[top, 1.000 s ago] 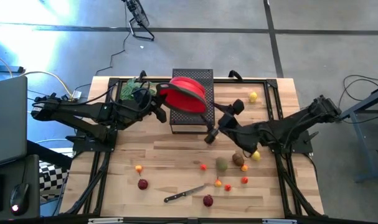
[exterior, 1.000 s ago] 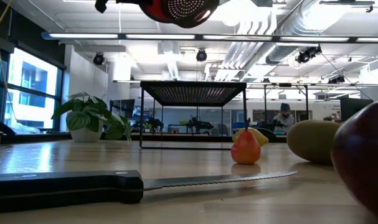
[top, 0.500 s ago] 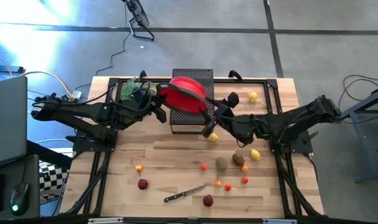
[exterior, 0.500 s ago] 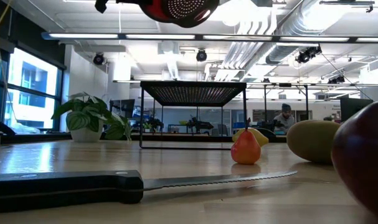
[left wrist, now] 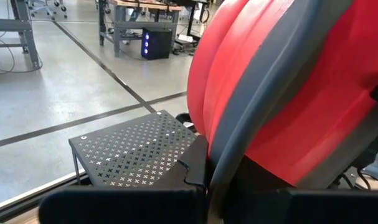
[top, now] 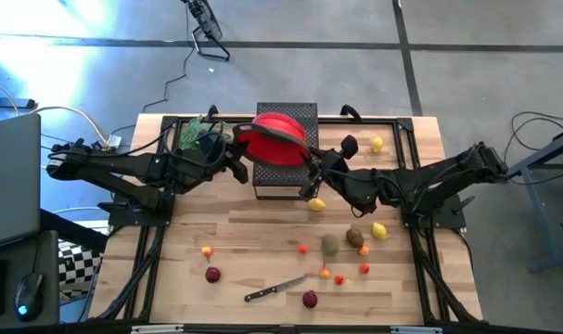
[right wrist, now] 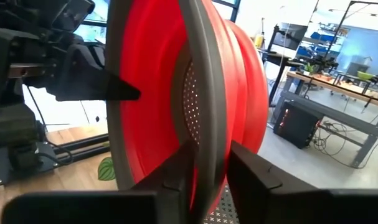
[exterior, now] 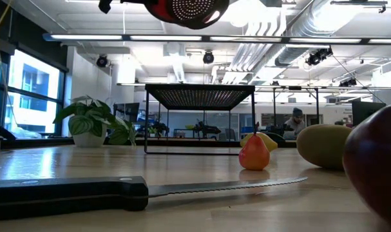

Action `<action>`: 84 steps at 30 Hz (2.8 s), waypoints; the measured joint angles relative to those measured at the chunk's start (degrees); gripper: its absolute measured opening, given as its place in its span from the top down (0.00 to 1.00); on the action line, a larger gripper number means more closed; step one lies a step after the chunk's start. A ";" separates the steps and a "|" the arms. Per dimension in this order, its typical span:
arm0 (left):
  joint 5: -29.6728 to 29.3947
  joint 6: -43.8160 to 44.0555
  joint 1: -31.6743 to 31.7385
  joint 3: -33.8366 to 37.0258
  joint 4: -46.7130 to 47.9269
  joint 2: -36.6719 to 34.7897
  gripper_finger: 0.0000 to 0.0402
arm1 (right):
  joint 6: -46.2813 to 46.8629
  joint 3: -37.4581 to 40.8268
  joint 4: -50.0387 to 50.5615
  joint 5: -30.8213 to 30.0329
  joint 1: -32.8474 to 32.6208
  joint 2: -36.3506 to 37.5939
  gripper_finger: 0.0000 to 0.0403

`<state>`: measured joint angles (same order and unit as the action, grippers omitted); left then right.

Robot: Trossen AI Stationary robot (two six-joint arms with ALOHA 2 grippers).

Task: Pick & Place Fruit
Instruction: Put the red strainer bowl on the shelf

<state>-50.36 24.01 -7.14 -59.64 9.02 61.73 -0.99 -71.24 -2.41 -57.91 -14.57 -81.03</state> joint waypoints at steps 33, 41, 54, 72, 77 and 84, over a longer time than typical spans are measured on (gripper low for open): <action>5.15 -1.77 -0.03 0.00 -2.74 -0.14 0.60 | 5.34 0.04 -1.21 -5.01 0.77 0.02 0.98; 10.31 -2.78 0.02 -0.04 -6.74 -1.31 0.50 | 3.78 0.04 -1.46 -6.23 2.61 0.02 0.98; 13.43 -10.13 0.00 -4.04 -6.09 -5.76 0.51 | 0.58 0.04 -2.37 -7.05 2.77 0.74 0.99; 24.26 -5.95 0.00 -4.76 0.00 -15.94 0.51 | 1.36 0.07 -0.63 -4.81 2.67 3.26 0.99; 24.25 -7.70 0.00 -4.76 3.15 -16.69 0.51 | 5.95 0.07 3.05 -3.51 2.58 3.28 0.99; 22.89 -13.15 0.00 -4.76 4.55 -16.48 0.56 | 9.11 0.07 5.18 -0.96 3.89 3.28 0.99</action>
<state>-27.47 10.86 -7.14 -64.40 13.56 45.25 8.12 -71.18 2.77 -58.87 -10.68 -77.76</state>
